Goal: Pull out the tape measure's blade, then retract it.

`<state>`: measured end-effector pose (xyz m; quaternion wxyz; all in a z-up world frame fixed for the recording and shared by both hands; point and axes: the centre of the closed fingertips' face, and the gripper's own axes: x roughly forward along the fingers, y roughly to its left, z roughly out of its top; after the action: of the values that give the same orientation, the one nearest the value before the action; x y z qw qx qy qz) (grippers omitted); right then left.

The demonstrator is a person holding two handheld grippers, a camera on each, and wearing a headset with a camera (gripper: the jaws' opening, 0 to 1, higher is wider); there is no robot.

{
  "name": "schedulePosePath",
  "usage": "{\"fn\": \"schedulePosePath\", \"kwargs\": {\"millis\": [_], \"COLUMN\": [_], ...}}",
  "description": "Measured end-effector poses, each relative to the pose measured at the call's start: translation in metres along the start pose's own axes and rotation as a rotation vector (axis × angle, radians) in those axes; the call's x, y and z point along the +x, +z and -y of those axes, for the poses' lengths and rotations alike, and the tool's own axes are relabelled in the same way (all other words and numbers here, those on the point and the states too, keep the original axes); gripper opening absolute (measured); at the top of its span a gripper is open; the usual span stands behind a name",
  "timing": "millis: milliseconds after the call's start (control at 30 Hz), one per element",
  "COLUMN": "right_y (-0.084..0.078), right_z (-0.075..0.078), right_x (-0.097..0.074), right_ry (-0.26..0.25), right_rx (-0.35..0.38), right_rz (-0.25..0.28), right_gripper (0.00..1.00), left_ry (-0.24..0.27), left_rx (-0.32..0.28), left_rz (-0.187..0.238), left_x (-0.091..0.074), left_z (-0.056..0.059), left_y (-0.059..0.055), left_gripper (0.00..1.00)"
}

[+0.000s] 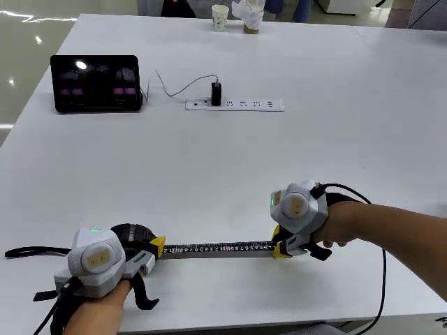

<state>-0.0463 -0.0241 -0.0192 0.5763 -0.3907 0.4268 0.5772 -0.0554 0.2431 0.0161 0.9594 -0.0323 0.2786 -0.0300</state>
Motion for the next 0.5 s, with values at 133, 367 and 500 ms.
{"fn": "schedulePosePath", "kwargs": {"millis": [133, 367, 500], "right_y": [0.0002, 0.0013, 0.0015], "right_z": [0.0, -0.0003, 0.0001], "right_x": [0.0002, 0.001, 0.0013], "right_ry": [0.002, -0.002, 0.002], "right_rx": [-0.006, -0.003, -0.006], "right_rz": [0.005, 0.004, -0.006], "right_gripper": [0.11, 0.1, 0.1], "left_ry": [0.001, -0.001, -0.002], "left_rx": [0.011, 0.019, 0.021], "left_rz": [-0.012, -0.011, -0.01], "left_x": [0.0003, -0.0005, -0.0004], "left_z": [-0.0007, -0.0006, -0.0006], "left_y": [-0.0002, -0.0006, -0.0005], "left_gripper": [0.62, 0.62, 0.62]}}
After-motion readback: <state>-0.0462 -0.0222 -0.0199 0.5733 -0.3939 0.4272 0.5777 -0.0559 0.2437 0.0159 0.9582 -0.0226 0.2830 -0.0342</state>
